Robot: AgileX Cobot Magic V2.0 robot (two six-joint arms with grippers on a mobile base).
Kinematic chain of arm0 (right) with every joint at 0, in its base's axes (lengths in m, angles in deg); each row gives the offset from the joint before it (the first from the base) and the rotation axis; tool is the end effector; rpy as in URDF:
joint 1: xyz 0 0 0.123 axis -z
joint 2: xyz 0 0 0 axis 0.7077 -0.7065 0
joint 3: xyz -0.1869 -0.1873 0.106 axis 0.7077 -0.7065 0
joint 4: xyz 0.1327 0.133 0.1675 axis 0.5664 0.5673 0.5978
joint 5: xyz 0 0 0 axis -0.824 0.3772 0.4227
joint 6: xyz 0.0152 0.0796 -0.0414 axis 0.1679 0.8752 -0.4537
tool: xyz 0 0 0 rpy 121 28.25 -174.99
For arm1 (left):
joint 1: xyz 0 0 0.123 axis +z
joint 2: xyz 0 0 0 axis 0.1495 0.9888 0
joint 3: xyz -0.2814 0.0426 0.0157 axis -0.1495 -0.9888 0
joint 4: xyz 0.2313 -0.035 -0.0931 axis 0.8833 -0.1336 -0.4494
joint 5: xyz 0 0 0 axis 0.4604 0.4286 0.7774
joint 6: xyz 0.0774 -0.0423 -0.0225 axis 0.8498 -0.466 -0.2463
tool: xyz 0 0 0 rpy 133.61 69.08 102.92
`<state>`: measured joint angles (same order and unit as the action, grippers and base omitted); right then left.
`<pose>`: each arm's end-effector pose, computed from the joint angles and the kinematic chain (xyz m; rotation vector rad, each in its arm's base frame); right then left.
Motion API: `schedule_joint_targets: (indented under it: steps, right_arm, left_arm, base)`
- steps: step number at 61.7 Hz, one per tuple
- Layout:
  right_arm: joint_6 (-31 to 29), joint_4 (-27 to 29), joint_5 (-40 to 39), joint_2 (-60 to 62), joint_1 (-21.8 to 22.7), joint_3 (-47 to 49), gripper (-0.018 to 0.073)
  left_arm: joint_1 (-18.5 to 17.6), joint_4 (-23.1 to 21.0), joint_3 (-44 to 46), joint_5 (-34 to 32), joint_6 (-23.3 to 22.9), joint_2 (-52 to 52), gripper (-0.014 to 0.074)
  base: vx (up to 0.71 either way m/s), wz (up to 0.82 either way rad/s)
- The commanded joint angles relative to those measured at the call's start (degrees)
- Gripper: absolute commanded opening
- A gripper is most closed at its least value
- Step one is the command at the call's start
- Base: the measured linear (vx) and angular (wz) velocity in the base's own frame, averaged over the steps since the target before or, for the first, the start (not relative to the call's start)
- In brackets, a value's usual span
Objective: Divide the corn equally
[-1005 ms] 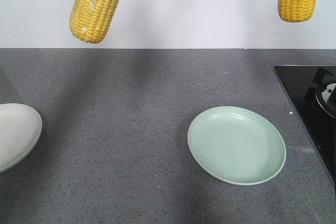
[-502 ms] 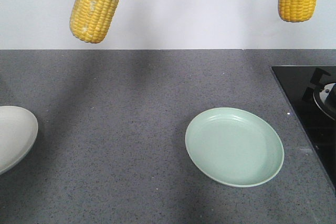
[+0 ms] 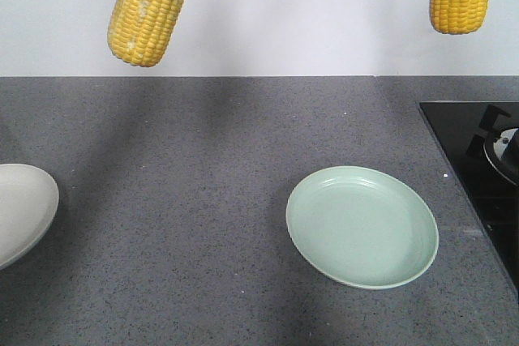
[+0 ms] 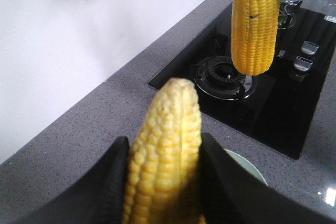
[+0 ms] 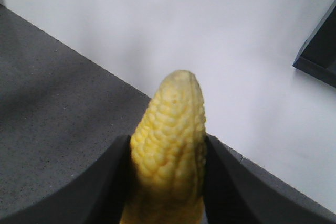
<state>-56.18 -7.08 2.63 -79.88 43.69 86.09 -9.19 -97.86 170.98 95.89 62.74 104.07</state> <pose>0.2980 0.0437 0.5478 -0.6091 1.9537 0.2365 0.2946 -0.1501 0.5377 0.8922 1.8436 -0.6989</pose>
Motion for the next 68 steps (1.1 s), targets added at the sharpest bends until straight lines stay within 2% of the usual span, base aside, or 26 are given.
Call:
schedule_joint_targets:
  steps: [1, 68]
  right_arm:
    - [-0.1, 1.01, -0.69, 1.86, 0.32, 1.15, -0.0001]
    - [-0.1, 1.01, -0.69, 1.86, 0.32, 1.15, -0.0001]
  left_arm:
    - [-0.02, -2.37, 1.46, -1.6, -0.38, -2.28, -0.0008]
    - [-0.02, -2.37, 1.46, -1.6, -0.38, -2.28, -0.0008]
  base:
    - [0.0, 0.0]
    - [0.0, 0.0]
